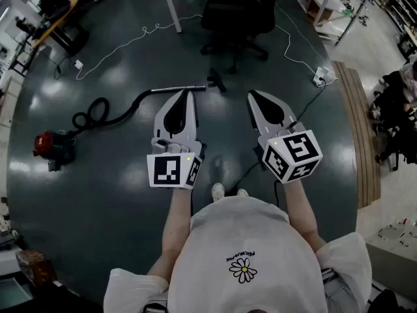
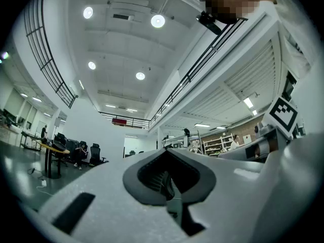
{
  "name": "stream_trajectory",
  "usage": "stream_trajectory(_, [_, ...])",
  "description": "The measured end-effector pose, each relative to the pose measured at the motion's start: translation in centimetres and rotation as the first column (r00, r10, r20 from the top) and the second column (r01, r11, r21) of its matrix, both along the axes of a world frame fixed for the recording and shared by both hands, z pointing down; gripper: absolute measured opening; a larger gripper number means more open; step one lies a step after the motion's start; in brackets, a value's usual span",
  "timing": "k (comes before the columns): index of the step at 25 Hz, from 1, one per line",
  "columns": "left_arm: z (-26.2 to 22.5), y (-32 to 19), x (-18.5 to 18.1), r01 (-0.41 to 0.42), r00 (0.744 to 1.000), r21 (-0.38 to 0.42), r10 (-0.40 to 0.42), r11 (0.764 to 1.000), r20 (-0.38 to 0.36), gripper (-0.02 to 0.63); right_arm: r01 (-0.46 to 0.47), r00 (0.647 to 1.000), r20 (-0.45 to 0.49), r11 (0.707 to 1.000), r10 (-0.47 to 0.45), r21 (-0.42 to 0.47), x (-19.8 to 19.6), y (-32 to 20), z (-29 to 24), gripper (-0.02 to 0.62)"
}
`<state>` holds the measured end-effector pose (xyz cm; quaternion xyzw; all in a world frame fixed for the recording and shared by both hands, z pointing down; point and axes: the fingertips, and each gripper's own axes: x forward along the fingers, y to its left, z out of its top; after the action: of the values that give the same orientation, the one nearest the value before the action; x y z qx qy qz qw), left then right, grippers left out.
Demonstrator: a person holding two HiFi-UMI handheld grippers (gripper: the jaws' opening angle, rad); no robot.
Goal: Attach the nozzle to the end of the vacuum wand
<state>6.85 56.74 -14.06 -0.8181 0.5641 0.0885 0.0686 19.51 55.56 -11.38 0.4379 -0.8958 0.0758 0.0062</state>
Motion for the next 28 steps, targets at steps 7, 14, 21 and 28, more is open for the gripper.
stream_trajectory(7, [0.7, -0.1, -2.6, 0.009, 1.0, -0.001, -0.009, 1.0, 0.002, -0.002, -0.001, 1.0, -0.015, 1.0, 0.001, -0.002, -2.3, -0.5, 0.8, 0.005])
stream_trajectory(14, [1.8, 1.1, -7.2, 0.028, 1.0, -0.016, -0.028, 0.999, -0.013, -0.002, 0.006, 0.999, -0.041, 1.0, -0.007, -0.011, -5.2, -0.2, 1.6, 0.005])
stream_trajectory(21, [3.8, -0.5, -10.0, 0.039, 0.999, -0.057, -0.04, 0.998, -0.006, -0.002, -0.032, 0.999, -0.045, 0.999, 0.03, -0.035, -4.6, -2.1, 3.0, 0.005])
stream_trajectory(28, [6.7, -7.5, -10.3, 0.037, 0.999, -0.107, -0.036, 0.994, 0.011, -0.002, -0.027, 0.998, -0.065, 0.995, 0.021, -0.097, -4.7, -9.6, 6.7, 0.005])
